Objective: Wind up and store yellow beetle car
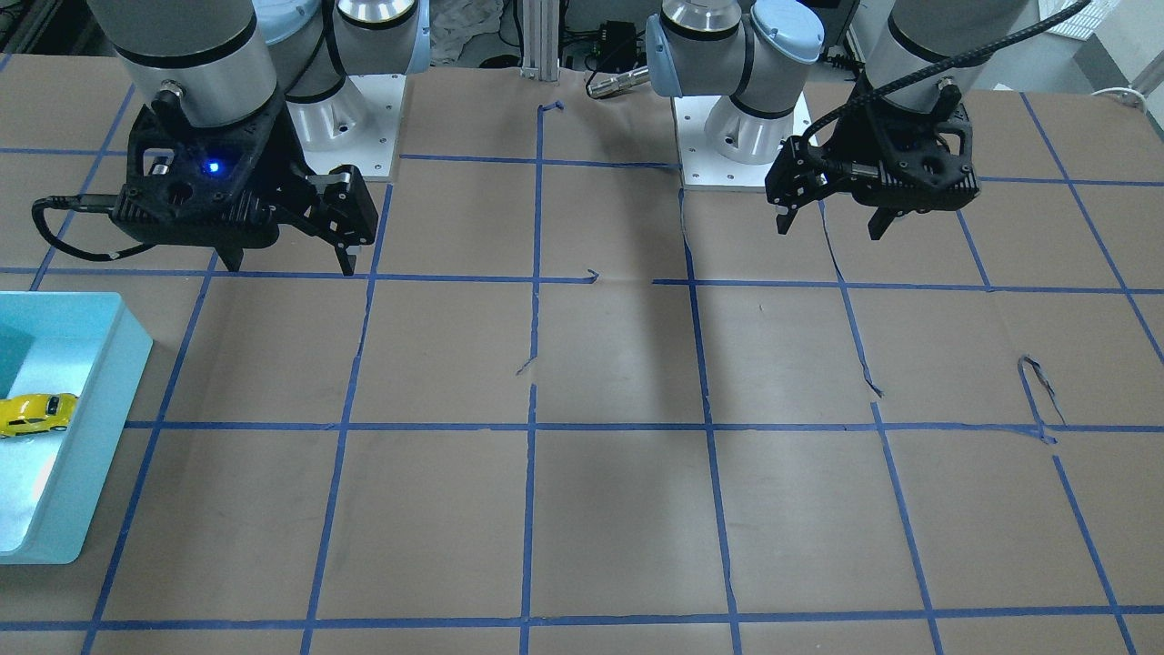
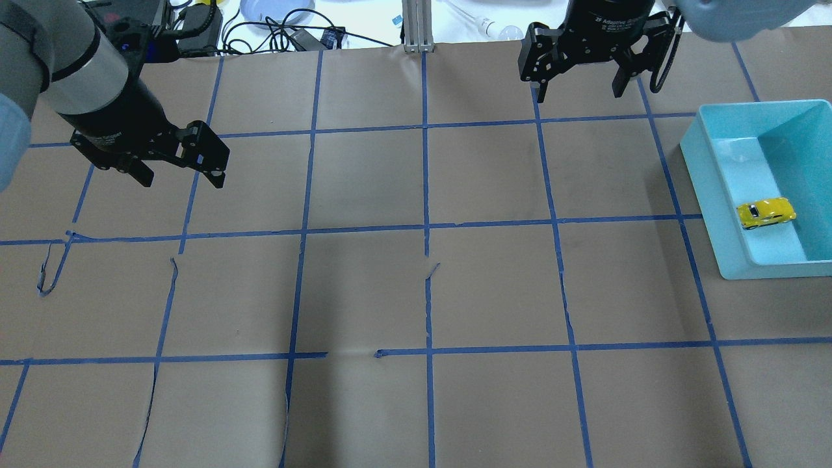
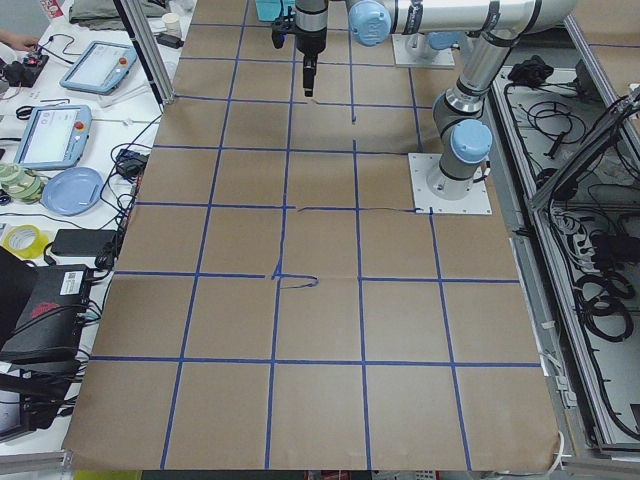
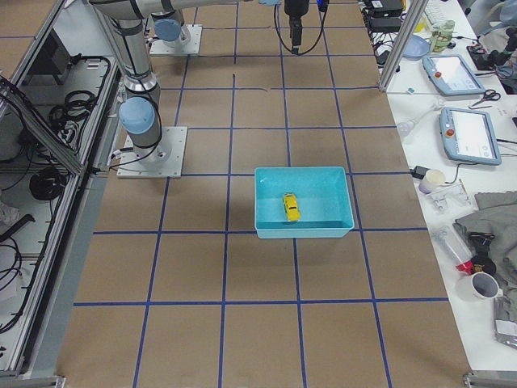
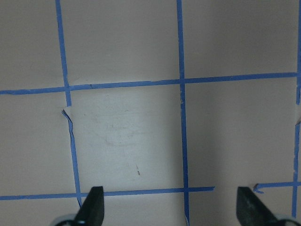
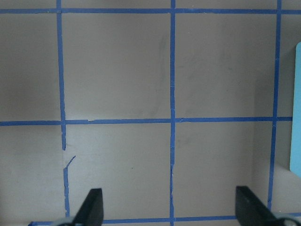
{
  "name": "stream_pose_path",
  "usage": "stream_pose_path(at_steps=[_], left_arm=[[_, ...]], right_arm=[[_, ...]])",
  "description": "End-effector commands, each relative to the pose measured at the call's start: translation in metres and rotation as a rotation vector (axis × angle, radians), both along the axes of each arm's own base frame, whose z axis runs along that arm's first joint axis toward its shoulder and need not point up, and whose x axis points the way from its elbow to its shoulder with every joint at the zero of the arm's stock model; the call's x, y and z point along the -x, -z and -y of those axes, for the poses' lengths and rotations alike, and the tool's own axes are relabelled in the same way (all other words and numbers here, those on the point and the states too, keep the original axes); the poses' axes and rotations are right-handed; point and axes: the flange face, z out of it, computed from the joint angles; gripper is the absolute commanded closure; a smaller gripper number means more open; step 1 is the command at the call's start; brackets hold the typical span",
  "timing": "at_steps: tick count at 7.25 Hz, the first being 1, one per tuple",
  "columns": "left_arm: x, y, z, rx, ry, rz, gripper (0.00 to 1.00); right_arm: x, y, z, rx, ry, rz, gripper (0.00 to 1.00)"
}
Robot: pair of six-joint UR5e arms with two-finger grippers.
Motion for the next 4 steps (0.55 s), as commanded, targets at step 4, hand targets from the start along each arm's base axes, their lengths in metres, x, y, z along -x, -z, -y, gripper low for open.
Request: stream_pose_path(at_steps=[4], left_arm=[[0.0,0.0,0.0,0.0,-0.001,0.0,0.0]], right_arm=[[0.0013,0.0006,0.0,0.0,0.0,-0.013,0.0]])
